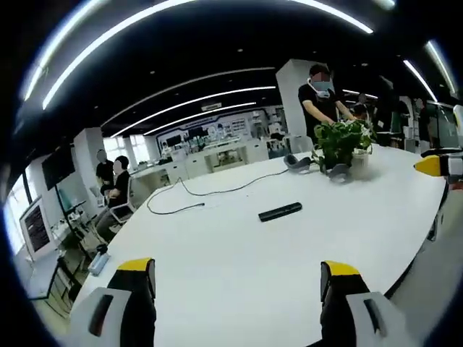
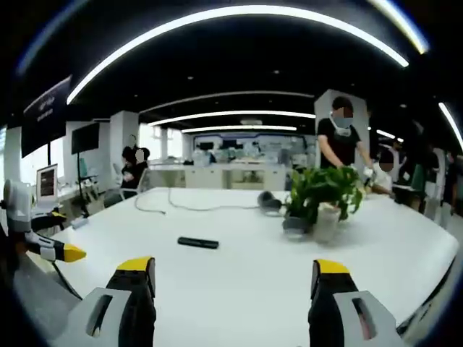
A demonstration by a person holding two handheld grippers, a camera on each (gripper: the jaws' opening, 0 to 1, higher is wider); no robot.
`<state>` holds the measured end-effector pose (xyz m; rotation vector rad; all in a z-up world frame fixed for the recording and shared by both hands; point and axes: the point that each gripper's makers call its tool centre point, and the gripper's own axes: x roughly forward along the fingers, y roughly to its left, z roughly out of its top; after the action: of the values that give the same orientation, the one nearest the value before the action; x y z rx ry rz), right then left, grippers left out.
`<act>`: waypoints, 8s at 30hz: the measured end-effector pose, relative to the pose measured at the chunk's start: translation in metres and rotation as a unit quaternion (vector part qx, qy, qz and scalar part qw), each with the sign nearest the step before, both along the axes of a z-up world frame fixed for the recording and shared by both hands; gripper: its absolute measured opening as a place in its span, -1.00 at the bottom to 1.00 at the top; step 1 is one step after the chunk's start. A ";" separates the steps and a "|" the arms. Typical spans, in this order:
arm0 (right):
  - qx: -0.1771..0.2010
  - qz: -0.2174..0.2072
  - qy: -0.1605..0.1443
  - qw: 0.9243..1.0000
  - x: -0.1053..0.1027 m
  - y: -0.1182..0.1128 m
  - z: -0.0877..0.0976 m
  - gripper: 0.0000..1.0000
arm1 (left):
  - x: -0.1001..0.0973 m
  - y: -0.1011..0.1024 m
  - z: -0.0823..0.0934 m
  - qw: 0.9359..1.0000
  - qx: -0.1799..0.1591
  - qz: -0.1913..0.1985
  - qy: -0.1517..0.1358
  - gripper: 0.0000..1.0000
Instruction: Press the specified remote control buttons in sequence, fully releasing each button before pressing the next.
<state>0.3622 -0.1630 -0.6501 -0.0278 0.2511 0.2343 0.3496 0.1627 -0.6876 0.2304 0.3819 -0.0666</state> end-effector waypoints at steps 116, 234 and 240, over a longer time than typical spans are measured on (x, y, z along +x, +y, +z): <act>-0.021 0.054 0.089 0.994 -0.003 0.018 -0.032 0.19 | 0.089 -0.038 -0.003 0.980 0.064 -0.171 0.076 0.69; -0.046 0.060 0.119 0.990 -0.008 0.021 -0.046 -0.11 | 0.229 -0.113 -0.175 0.798 0.177 -0.465 0.342 -0.55; -0.051 0.066 0.113 0.990 -0.008 0.023 -0.043 -0.13 | 0.207 -0.116 -0.177 0.791 0.186 -0.468 0.346 -0.55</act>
<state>0.3542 -0.1397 -0.6935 -0.1191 0.4867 0.3562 0.5570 0.0468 -0.8645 0.7877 0.9923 -1.0974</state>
